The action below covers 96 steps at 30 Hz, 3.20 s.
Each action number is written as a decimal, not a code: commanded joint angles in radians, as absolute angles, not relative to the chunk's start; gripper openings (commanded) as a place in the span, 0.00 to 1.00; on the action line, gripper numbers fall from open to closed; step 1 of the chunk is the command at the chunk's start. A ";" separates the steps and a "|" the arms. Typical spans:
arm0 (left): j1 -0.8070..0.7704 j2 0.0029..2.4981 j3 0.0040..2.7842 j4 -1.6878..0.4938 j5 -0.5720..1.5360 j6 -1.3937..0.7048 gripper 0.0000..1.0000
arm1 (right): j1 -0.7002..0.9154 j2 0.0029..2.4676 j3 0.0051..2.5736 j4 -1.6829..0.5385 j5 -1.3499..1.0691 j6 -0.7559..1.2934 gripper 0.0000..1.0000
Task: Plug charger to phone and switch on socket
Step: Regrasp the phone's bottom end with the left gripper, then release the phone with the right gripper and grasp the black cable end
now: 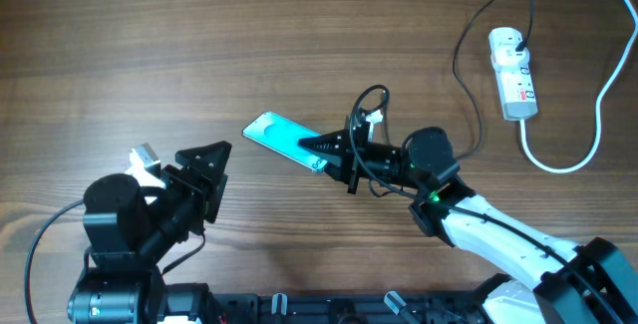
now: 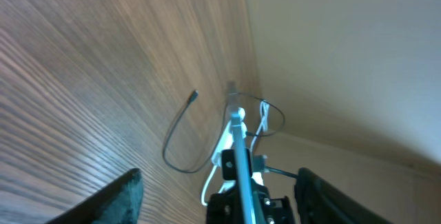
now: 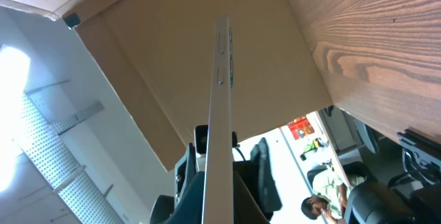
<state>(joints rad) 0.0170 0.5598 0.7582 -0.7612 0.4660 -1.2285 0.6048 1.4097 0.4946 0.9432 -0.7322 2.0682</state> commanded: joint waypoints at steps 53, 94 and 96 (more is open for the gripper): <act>-0.250 0.948 0.750 -0.328 0.394 -1.427 0.04 | 0.602 1.403 0.513 0.910 -0.677 2.066 0.39; -0.227 1.326 0.750 -0.318 0.591 -0.972 0.04 | 0.328 1.839 1.042 -0.221 0.043 0.444 0.64; -0.227 1.326 0.750 -0.318 0.591 -0.972 0.04 | 0.328 1.850 1.042 -0.222 0.031 0.440 0.61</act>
<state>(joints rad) -0.2337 1.3281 0.7429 -0.3241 0.5564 -0.9886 0.3302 1.8233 1.0134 -0.2268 0.0380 0.4648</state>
